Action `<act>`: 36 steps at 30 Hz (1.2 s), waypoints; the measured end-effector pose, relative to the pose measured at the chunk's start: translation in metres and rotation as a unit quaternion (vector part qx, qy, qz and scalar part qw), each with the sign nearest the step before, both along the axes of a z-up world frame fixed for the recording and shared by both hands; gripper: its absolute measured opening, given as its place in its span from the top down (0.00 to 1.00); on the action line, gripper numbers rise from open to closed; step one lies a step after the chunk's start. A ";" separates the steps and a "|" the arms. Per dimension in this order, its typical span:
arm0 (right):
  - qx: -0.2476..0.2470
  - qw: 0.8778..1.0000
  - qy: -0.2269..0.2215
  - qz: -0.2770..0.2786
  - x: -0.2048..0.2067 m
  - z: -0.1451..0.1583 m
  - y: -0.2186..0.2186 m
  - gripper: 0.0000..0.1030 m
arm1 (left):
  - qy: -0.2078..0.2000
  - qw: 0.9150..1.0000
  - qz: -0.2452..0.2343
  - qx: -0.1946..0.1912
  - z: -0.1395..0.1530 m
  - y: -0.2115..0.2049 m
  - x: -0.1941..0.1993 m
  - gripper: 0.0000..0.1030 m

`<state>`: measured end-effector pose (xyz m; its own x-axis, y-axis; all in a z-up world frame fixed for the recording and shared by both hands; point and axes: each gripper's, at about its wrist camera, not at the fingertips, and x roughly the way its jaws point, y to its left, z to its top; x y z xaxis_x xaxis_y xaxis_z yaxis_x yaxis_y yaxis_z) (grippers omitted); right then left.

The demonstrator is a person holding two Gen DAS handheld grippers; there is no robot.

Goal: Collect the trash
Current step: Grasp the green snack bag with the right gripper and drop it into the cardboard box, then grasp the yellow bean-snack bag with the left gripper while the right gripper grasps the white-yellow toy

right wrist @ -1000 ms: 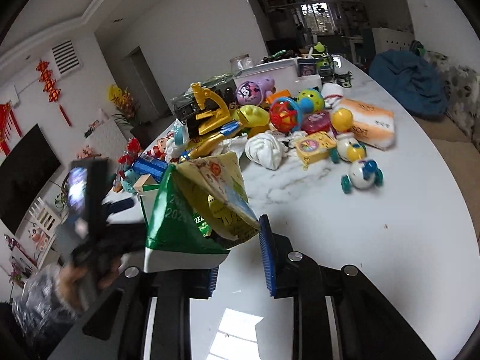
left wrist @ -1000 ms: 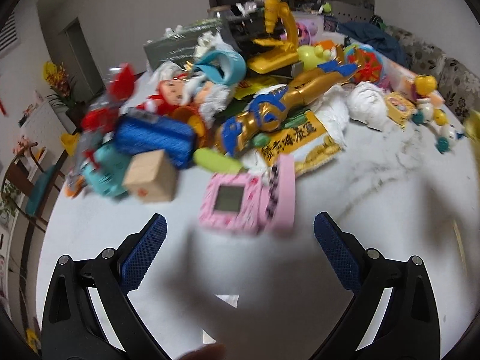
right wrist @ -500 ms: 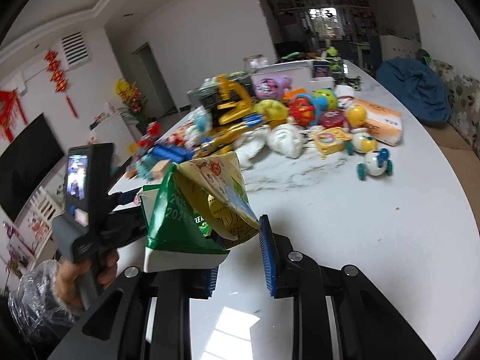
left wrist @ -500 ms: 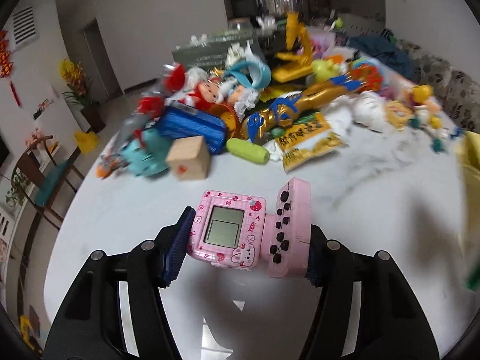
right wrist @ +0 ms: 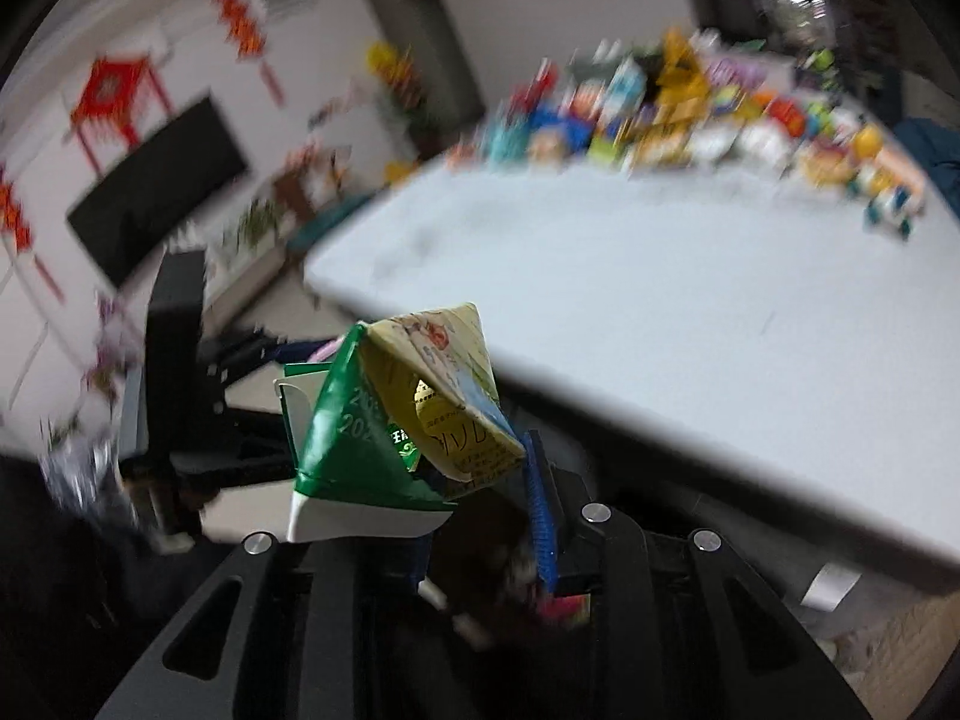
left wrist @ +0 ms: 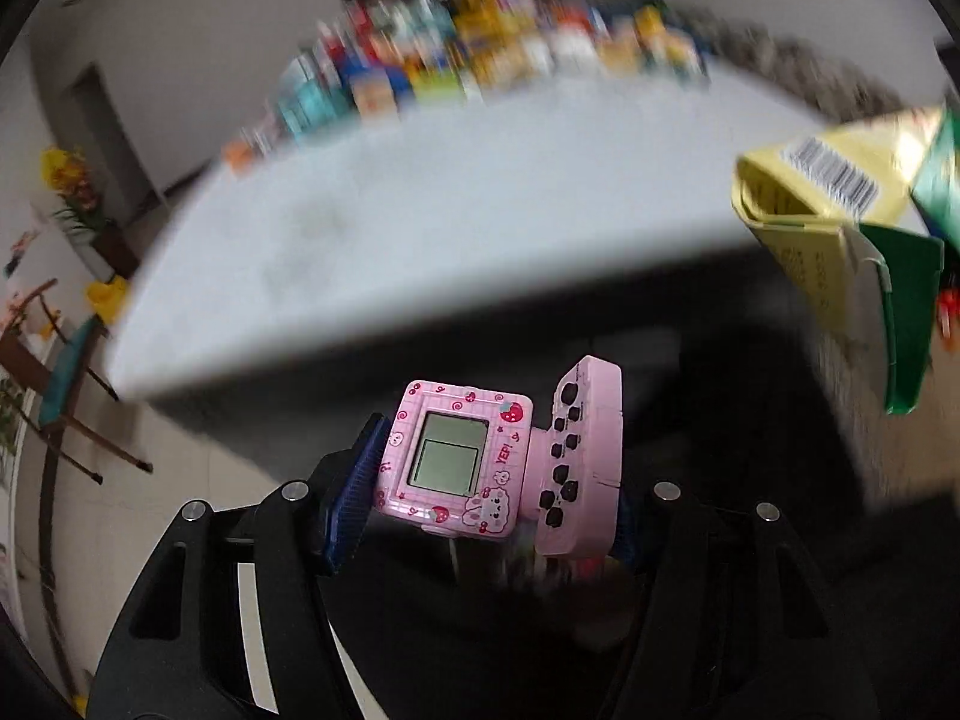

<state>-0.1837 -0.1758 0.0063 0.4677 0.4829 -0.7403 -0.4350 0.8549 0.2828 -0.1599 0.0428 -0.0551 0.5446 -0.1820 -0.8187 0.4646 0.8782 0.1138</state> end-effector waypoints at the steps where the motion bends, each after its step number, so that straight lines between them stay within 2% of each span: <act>1: -0.026 0.999 0.019 0.007 0.001 -0.021 0.009 0.72 | 0.024 1.000 -0.010 0.003 -0.016 0.001 0.000 0.41; 3: -0.064 0.997 0.045 0.015 0.008 -0.056 0.023 0.60 | 0.084 0.996 -0.030 -0.010 -0.056 0.002 0.011 0.36; 5: -0.103 0.991 0.085 0.033 0.024 -0.106 0.038 0.46 | 0.136 0.990 -0.033 -0.015 -0.094 0.000 0.028 0.17; 7: -0.136 0.979 0.144 0.049 0.038 -0.158 0.049 0.44 | 0.163 0.986 -0.026 -0.016 -0.119 -0.002 0.041 0.17; 9: -0.168 0.969 0.173 0.051 0.042 -0.186 0.052 0.44 | 0.192 0.981 -0.017 -0.004 -0.137 -0.004 0.051 0.17; 10: -0.176 0.967 0.176 0.051 0.041 -0.189 0.051 0.44 | 0.194 0.981 -0.008 0.001 -0.139 -0.004 0.054 0.17; 12: -0.157 0.973 0.162 0.053 0.033 -0.171 0.042 0.44 | 0.187 0.982 -0.009 -0.008 -0.129 0.001 0.052 0.17; 16: -0.120 0.986 0.113 0.019 0.032 -0.102 0.016 0.39 | 0.163 0.987 0.004 -0.009 -0.096 0.009 0.041 0.17; 17: -0.114 0.989 0.090 0.005 0.032 -0.077 0.010 0.38 | 0.154 0.988 0.004 -0.011 -0.081 0.010 0.039 0.17; 19: -0.114 0.992 0.050 -0.017 0.036 -0.037 0.003 0.25 | 0.125 0.992 -0.001 -0.014 -0.050 0.013 0.035 0.17; 20: -0.110 0.993 0.020 -0.032 0.037 -0.010 -0.001 0.24 | 0.104 0.994 -0.001 -0.020 -0.028 0.015 0.035 0.17; 21: -0.094 0.995 0.002 -0.037 0.043 0.012 -0.008 0.23 | 0.090 0.995 -0.003 -0.035 -0.010 0.017 0.035 0.17; 22: -0.075 0.996 -0.010 -0.040 0.048 0.027 -0.014 0.22 | 0.071 0.995 -0.009 -0.068 0.018 0.021 0.038 0.16; 23: -0.046 0.997 -0.027 -0.047 0.057 0.049 -0.024 0.15 | 0.059 0.994 -0.012 -0.089 0.036 0.024 0.040 0.10; 25: -0.030 0.993 -0.071 -0.085 0.081 0.080 -0.047 0.05 | 0.018 0.991 -0.017 -0.129 0.074 0.028 0.049 0.09; 27: -0.067 0.982 -0.110 -0.136 0.113 0.089 -0.067 0.05 | -0.037 0.988 -0.004 -0.151 0.101 0.029 0.066 0.08; 29: -0.111 0.968 -0.127 -0.185 0.150 0.083 -0.089 0.05 | -0.075 0.986 0.042 -0.142 0.114 0.024 0.090 0.08; 30: -0.134 0.958 -0.129 -0.220 0.171 0.077 -0.107 0.05 | -0.080 0.986 0.065 -0.135 0.117 0.019 0.103 0.08; 32: -0.147 0.944 -0.113 -0.274 0.204 0.069 -0.145 0.06 | -0.074 0.984 0.098 -0.131 0.113 0.008 0.130 0.08; 34: -0.153 0.935 -0.093 -0.307 0.226 0.061 -0.184 0.06 | -0.059 0.983 0.094 -0.145 0.107 -0.003 0.143 0.08; 36: -0.163 0.932 -0.071 -0.316 0.251 0.046 -0.204 0.06 | -0.042 0.986 0.078 -0.142 0.096 -0.021 0.155 0.08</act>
<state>0.0669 -0.3797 0.0520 0.6864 -0.1620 -0.7090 0.1720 0.9834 -0.0583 -0.0044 0.0218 0.0405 0.6474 -0.3058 -0.6981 0.3199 0.9404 -0.1153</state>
